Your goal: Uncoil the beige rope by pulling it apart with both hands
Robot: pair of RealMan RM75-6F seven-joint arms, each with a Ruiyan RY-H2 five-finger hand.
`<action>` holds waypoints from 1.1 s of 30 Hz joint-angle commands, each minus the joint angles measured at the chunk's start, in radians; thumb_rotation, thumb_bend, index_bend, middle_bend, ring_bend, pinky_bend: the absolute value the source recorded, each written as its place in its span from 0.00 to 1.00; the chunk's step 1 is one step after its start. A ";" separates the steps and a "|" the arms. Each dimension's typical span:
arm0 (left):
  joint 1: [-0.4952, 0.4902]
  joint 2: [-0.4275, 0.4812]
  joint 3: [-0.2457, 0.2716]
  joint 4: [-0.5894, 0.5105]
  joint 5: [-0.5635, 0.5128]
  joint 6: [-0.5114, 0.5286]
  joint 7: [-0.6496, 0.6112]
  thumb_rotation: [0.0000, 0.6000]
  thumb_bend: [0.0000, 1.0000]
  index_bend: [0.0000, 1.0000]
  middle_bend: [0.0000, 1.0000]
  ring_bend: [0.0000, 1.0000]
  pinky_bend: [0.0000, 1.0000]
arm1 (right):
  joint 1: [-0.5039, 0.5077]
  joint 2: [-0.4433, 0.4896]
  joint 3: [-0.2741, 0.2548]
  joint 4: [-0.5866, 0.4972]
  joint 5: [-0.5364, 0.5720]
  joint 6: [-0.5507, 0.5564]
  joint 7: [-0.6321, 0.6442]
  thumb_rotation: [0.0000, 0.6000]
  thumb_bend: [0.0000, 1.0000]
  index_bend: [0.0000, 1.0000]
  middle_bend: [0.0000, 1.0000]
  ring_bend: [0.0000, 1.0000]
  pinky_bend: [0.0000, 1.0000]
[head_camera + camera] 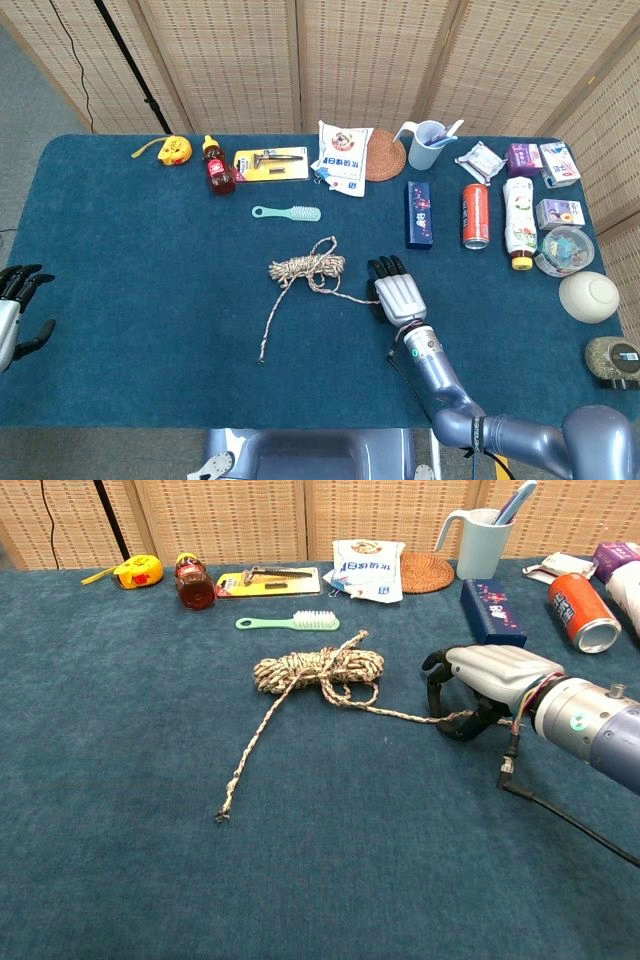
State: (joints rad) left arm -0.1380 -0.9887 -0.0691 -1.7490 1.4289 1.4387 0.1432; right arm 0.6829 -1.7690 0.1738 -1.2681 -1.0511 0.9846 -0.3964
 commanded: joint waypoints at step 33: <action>-0.005 -0.007 -0.001 0.000 0.006 -0.001 0.005 1.00 0.29 0.25 0.19 0.13 0.00 | -0.007 0.007 0.007 -0.012 -0.019 -0.001 -0.002 1.00 0.44 0.60 0.22 0.01 0.00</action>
State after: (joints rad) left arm -0.1428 -0.9954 -0.0701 -1.7488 1.4346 1.4371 0.1477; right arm 0.6762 -1.7627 0.1806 -1.2789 -1.0688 0.9821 -0.3976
